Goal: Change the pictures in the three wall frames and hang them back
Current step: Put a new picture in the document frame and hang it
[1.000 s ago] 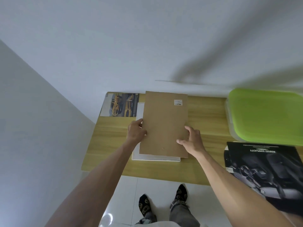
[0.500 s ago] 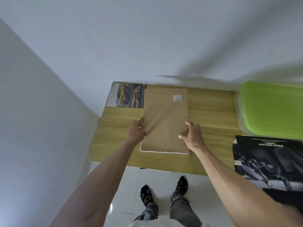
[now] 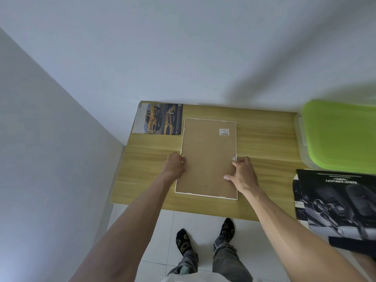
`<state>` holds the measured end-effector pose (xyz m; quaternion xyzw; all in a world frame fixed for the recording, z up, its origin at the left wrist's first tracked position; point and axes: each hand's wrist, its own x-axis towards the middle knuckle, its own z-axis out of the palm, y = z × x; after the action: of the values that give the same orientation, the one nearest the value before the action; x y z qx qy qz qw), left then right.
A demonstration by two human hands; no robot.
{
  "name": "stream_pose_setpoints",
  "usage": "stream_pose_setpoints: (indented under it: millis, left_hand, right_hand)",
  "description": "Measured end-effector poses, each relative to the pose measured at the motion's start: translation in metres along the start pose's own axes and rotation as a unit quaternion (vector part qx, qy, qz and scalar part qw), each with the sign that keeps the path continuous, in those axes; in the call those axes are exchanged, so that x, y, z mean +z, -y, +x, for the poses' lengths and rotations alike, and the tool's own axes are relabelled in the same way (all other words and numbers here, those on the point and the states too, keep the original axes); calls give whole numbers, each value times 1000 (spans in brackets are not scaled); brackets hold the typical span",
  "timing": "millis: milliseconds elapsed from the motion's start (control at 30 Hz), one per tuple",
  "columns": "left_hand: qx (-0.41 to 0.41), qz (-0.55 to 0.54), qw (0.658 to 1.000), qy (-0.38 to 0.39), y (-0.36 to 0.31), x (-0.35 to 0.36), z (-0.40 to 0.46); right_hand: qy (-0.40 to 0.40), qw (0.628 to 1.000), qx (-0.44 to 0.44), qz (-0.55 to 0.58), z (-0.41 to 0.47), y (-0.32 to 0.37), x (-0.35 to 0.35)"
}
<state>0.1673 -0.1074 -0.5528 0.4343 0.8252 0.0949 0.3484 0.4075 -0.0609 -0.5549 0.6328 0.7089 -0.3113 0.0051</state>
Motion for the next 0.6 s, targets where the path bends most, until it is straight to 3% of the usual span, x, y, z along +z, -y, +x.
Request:
stream_pose_setpoints:
  millis: [200, 267, 367, 467, 600]
  left_hand:
    - [65, 167, 980, 83, -21, -19, 4]
    - [117, 280, 950, 78, -33, -20, 8]
    - [178, 422, 888, 40, -50, -12, 21]
    - [184, 462, 865, 70, -57, -7, 38]
    - [171, 439, 874, 120, -61, -11, 54]
  right_hand:
    - [20, 979, -69, -193, 7, 11, -11]
    - [12, 954, -81, -289, 16, 24, -18]
    - [50, 937, -90, -333, 36, 33, -26]
    - [136, 929, -116, -324, 60, 26, -31]
    - [195, 914, -139, -327, 81, 20, -30]
